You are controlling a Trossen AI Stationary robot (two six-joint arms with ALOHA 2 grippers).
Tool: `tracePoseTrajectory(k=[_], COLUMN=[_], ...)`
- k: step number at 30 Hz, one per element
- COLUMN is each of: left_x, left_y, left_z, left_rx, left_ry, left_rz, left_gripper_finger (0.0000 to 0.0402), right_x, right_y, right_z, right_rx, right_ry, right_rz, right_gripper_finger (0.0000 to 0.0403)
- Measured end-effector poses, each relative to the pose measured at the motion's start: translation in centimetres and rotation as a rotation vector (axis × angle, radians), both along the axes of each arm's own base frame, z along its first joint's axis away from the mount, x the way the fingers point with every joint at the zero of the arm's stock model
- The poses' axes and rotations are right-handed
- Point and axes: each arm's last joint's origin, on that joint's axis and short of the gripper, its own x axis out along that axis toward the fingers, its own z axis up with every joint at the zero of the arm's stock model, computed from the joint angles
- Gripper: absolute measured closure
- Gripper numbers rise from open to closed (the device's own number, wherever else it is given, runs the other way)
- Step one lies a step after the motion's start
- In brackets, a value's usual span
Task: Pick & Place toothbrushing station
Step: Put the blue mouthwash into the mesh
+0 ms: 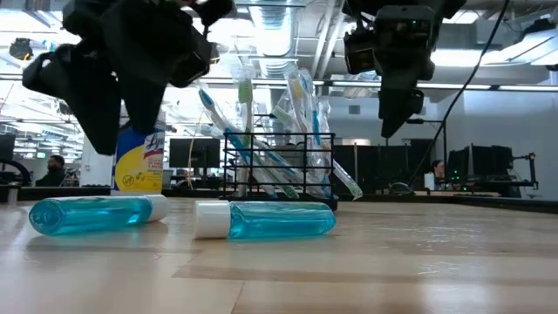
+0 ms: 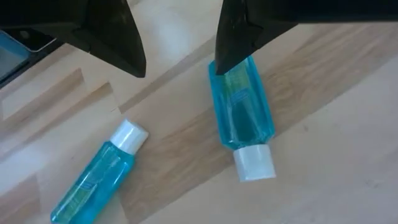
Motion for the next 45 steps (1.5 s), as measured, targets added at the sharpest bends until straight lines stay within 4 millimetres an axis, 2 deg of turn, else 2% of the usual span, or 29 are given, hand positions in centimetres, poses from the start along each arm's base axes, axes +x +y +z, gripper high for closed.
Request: tracePoseTrajectory(k=[8, 14, 26, 33, 36, 42, 45], left_x=[1.1, 0.7, 0.6, 1.3, 1.3, 0.8, 0.5], left_y=[1.3, 2.2, 1.7, 0.9, 0.9, 1.1, 1.2], left_z=[-1.9, -2.2, -2.1, -1.9, -1.9, -2.6, -3.0], left_rx=[-0.003, 0.007, -0.019, -0.031, -0.033, -0.023, -0.023], left_ry=[0.066, 0.155, 0.146, 0.048, 0.045, 0.077, 0.097], left_rz=[0.048, 0.063, 0.036, 0.015, 0.014, 0.022, 0.022], left_gripper_finger=[0.0212, 0.0212, 0.0214, 0.0219, 0.0201, 0.0132, 0.011], right_x=[0.0, 0.0, 0.0, 0.0, 0.0, 0.0, 0.0], right_y=[-0.1, 0.0, 0.0, -0.1, -0.2, -0.3, -0.3], right_z=[0.0, 0.0, 0.0, 0.0, 0.0, 0.0, 0.0], right_rx=[-0.004, -0.002, -0.003, -0.002, 0.001, 0.001, 0.001], right_ry=[-0.006, -0.009, -0.009, -0.009, -0.008, -0.008, -0.008], right_rz=[0.057, 0.072, 0.074, 0.071, 0.057, 0.055, 0.056], right_gripper_finger=[0.0181, 0.0181, 0.0182, 0.0187, 0.0188, 0.0189, 0.0191])
